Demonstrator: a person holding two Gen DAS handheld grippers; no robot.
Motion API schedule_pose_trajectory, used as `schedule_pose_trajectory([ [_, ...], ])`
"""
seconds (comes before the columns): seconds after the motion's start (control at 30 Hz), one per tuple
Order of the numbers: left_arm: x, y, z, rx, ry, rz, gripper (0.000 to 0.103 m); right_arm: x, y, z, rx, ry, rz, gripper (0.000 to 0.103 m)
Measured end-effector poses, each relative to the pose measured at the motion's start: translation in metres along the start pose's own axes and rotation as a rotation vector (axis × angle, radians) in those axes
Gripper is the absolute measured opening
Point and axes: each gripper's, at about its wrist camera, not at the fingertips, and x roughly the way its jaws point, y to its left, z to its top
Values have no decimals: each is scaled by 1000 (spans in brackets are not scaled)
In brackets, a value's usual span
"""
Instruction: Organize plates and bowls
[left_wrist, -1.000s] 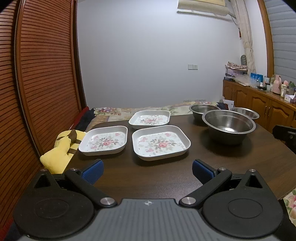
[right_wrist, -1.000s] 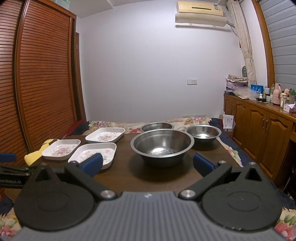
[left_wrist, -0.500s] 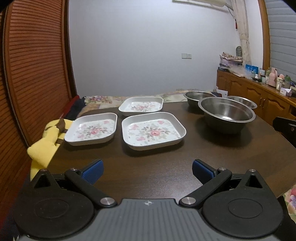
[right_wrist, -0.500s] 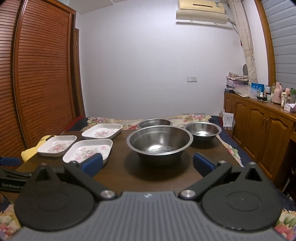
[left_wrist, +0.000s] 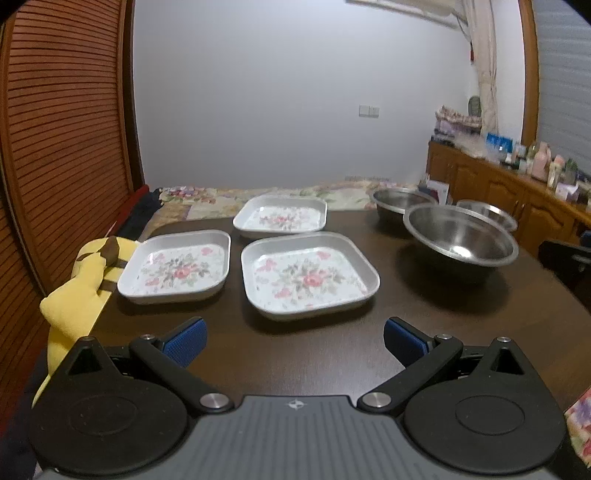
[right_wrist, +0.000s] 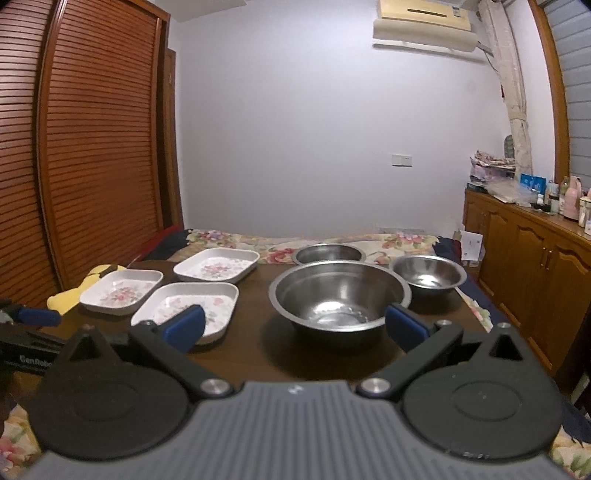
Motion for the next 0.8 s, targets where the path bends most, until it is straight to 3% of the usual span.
schedule_pose_trajectory([
  [0.53, 14, 57, 45, 12, -43, 45, 103, 24, 28, 34, -33, -33, 88, 103],
  [0.8, 41, 80, 52, 4, -43, 1, 102, 58, 39, 28, -39, 14, 175, 103],
])
